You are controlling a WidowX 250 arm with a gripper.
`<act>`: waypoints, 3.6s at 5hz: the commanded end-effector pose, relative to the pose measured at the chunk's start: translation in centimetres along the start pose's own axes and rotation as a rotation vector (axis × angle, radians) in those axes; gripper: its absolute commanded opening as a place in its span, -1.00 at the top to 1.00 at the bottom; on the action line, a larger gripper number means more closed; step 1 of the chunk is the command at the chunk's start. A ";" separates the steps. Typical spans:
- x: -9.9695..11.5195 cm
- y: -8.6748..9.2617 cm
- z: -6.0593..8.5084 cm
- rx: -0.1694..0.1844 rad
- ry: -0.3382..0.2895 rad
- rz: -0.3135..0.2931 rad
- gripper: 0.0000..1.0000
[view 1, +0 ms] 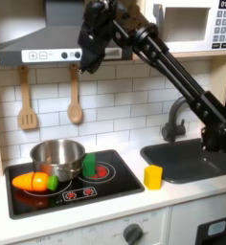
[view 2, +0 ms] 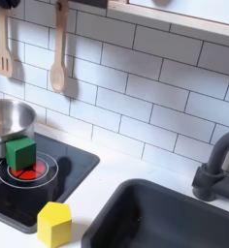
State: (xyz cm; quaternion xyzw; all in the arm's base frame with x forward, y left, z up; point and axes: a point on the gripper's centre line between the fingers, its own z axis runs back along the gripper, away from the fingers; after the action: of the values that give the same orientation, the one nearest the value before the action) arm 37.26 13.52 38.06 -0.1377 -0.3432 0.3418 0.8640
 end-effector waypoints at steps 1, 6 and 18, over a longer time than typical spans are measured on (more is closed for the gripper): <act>0.7 -0.3 0.6 -0.017 -0.034 0.006 1.00; 1.2 0.8 1.8 -0.056 -0.148 0.048 1.00; 3.3 -0.8 -0.7 -0.067 -0.176 0.109 1.00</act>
State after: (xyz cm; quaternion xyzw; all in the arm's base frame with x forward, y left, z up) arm 39.83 15.27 39.63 -0.1525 -0.4226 0.3864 0.8055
